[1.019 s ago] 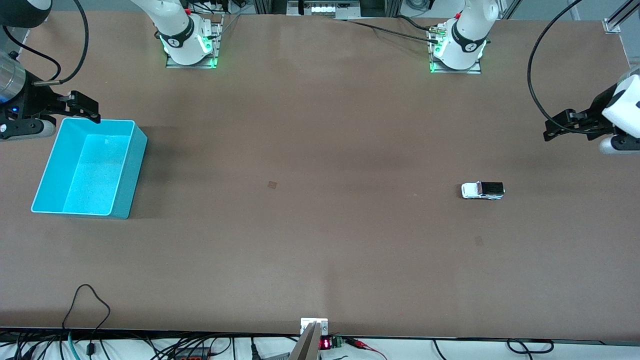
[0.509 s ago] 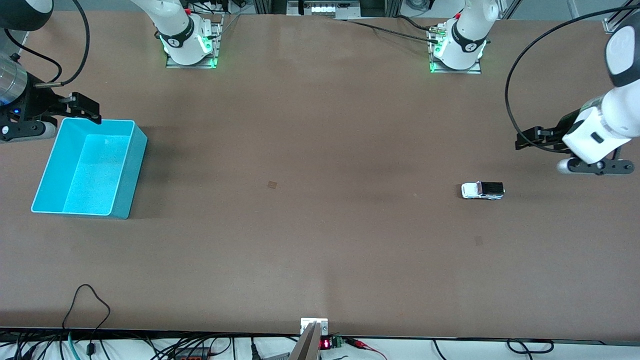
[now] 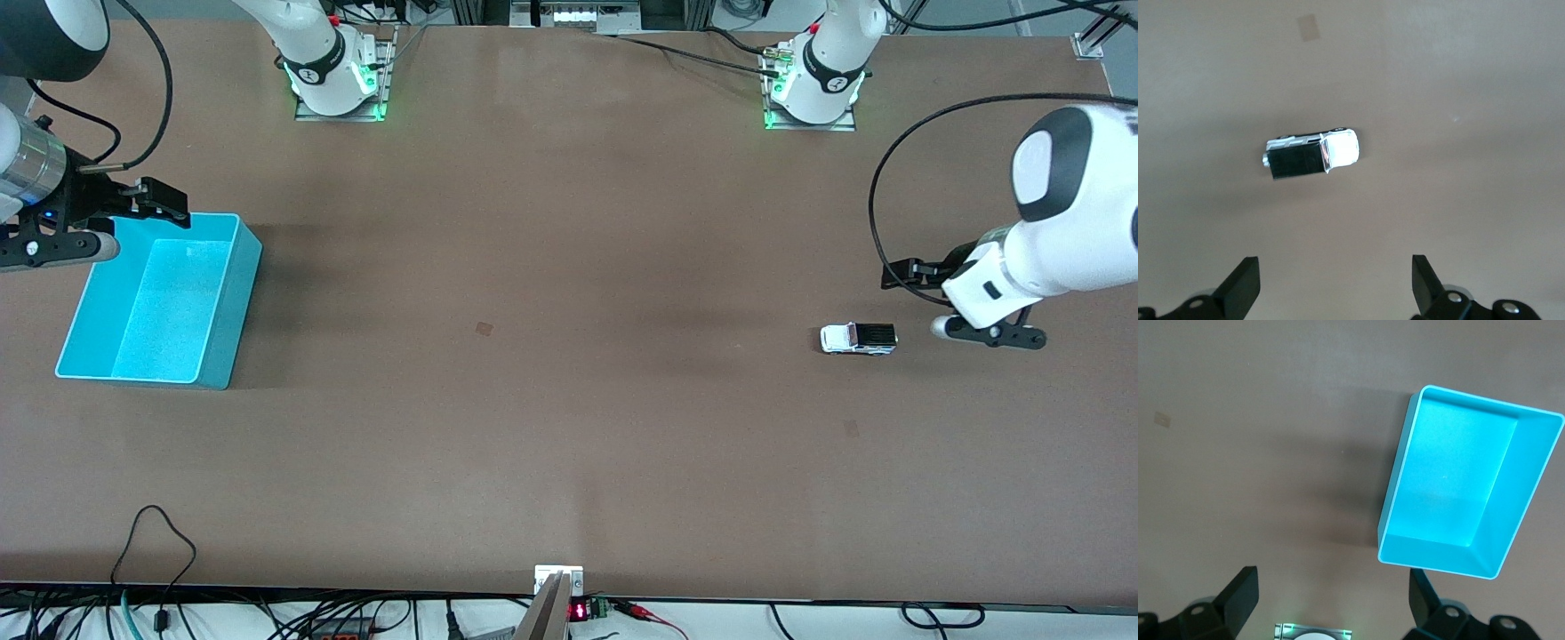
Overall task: Wind and store white jeep toy
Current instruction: 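Move the left gripper over the white jeep while the right gripper moves over the bin, then lower the left gripper onto the jeep roof and press down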
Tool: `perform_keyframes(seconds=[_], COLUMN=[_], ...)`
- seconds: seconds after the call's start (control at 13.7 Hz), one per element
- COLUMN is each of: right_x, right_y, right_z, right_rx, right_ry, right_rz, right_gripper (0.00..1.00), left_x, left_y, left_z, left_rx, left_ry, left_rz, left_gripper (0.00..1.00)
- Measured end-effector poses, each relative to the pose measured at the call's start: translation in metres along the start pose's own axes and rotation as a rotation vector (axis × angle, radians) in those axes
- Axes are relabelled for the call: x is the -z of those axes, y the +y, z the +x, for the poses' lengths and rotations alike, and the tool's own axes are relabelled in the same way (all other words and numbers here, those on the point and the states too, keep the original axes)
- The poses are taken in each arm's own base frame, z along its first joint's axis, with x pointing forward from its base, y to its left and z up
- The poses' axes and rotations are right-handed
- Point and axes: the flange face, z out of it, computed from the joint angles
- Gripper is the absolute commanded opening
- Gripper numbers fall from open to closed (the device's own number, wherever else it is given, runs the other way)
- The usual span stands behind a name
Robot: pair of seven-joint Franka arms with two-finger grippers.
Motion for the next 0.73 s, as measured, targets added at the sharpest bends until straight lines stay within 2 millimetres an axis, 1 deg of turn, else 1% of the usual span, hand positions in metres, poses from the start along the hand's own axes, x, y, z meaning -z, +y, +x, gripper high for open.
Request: perform_keyframes(seconds=[0.15,0.22,0.29,0.44,0.58,0.73], right_x=[-0.011,-0.017,-0.022,-0.030,-0.035,-0.037], right_y=[-0.003,-0.003,-0.004,-0.004,-0.001,0.003], right_z=[0.002,0.003,0.004,0.003,0.003,0.003], right_rx=[0.005,0.006,0.006,0.006,0.002,-0.007], right_ry=[-0.045,-0.070,-0.090,-0.132,-0.156,-0.164], right_rz=[0.003,0.005,0.007,0.011,0.015,0.017], right_gripper=[1.00,1.00,1.00,1.00,1.00,1.00], left_x=[-0.039,-0.056,-0.069,-0.086,-0.098,-0.108], left_y=[-0.011,-0.014,-0.015,-0.007,-0.003,-0.011], left_z=[-0.004,-0.006,-0.006,-0.001,0.007,0.012], left_rx=[-0.107,-0.161,-0.223,-0.370,-0.511,-0.644], left_ry=[0.009,0.008,0.002,-0.016,-0.019,-0.007], left_rz=[0.010,0.037,0.077,0.162,0.190,0.195], left_gripper=[1.00,1.00,1.00,1.00,1.00,1.00])
